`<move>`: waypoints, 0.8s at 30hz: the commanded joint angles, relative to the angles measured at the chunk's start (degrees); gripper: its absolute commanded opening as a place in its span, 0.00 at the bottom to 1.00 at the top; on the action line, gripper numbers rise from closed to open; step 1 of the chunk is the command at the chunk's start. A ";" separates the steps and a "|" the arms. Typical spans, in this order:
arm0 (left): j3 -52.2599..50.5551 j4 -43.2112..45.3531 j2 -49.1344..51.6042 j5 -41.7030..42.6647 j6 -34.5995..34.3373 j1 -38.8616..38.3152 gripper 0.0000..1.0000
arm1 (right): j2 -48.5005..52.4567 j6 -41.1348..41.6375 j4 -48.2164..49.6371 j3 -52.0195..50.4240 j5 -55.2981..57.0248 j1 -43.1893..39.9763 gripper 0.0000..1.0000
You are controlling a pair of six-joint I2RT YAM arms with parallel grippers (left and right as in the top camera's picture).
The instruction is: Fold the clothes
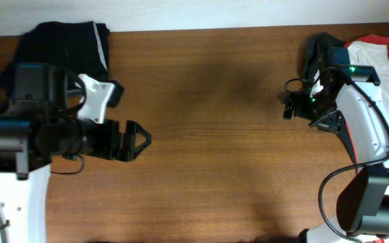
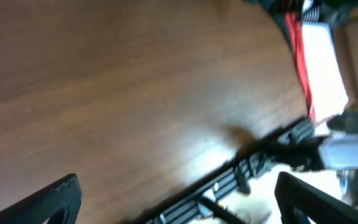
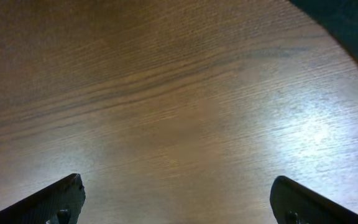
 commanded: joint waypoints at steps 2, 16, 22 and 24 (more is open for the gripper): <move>-18.21 18.91 -8.31 -0.72 6.64 -3.43 0.99 | -0.96 0.44 0.11 0.83 0.74 -0.22 0.99; -86.33 72.74 -72.48 -6.84 7.65 5.68 0.99 | -0.96 0.44 0.11 0.83 0.74 -0.22 0.99; -103.01 95.71 -78.14 -18.78 -8.37 6.29 0.99 | -0.96 0.44 0.11 0.83 0.74 -0.22 0.99; -106.01 98.03 -78.14 -19.30 -8.44 8.37 0.99 | -0.96 0.44 0.11 0.83 0.74 -0.22 0.99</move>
